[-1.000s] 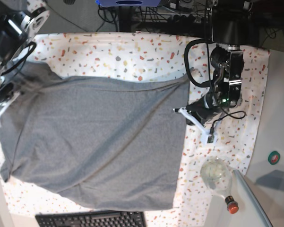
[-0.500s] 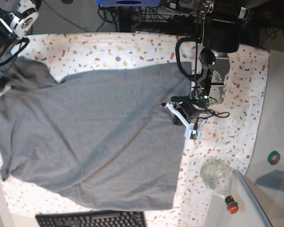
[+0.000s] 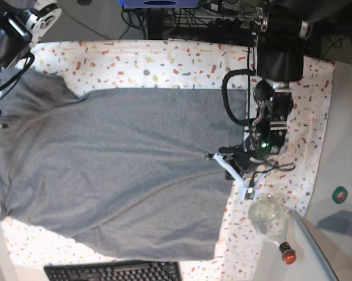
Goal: Layout the t-shirt on the table in an organized manner, then fold the t-shirt properly
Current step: 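Release and regrasp the shirt edge with the left gripper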
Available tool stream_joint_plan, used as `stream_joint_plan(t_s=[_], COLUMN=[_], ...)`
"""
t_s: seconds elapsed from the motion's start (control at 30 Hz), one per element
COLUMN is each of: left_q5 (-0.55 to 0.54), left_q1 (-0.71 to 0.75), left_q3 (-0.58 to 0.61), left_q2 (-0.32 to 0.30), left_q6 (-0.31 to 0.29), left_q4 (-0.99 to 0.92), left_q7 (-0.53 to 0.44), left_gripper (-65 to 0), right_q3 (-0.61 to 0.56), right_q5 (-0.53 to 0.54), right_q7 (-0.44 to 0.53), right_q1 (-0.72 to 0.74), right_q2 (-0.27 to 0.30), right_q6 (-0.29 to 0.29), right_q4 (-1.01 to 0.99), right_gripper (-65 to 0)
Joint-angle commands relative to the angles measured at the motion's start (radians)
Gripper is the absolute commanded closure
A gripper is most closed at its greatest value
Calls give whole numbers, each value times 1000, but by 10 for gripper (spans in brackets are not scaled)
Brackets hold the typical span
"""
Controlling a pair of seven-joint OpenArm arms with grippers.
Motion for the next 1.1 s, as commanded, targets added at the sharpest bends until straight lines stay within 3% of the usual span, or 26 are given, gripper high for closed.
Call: stream_joint_plan(t_s=[0.0, 0.1, 0.2, 0.23, 0.33, 0.37, 0.4, 0.43, 0.73, 0.93, 1.0, 1.07], left_q5=[-2, -115, -333, -394, -566, -606, -640, -665, -675, -674, -674, -675], left_q1=[23, 147, 285, 316, 397, 414, 426, 434, 435, 425, 423, 423], left_q3=[-40, -175, -307, -330, -340, -340, -340, -339, -333, -222, -208, -208], left_q2=[-8, 4, -2, -14, -49, -51, -51, -48, -6, -8, -6, -6], left_q6=[0, -3, -3, -3, -3, -3, -4, -4, -4, -1, 0, 0], left_q4=[68, 220, 296, 302, 300, 300, 300, 299, 234, 151, 150, 150], left_q7=[16, 85, 113, 113, 113, 113, 113, 113, 119, 116, 116, 116], left_gripper=[0, 0, 0, -58, -380, -457, -513, -530, -530, -520, -448, -319], right_q3=[3, 5, 8, 26, 106, 125, 135, 144, 144, 152, 152, 151], right_q5=[-2, 0, 15, 60, 265, 319, 376, 416, 449, 449, 449, 449], right_q7=[10, -10, -65, -79, -120, -136, -151, -166, -177, -169, -169, -154], right_q1=[-2, -45, -55, -55, -57, -62, -63, -65, -66, -68, -68, -59], right_q2=[4, -20, -22, -20, -8, 6, 23, 33, 53, 59, 72, 93], right_q6=[-6, -6, -6, -6, 23, 47, 73, 90, 102, 102, 102, 102], right_q4=[61, 173, 191, 191, 184, 175, 159, 141, 107, 105, 92, 9], right_gripper=[0, 0, 0, -56, -294, -351, -398, -420, -390, -390, -390, -390])
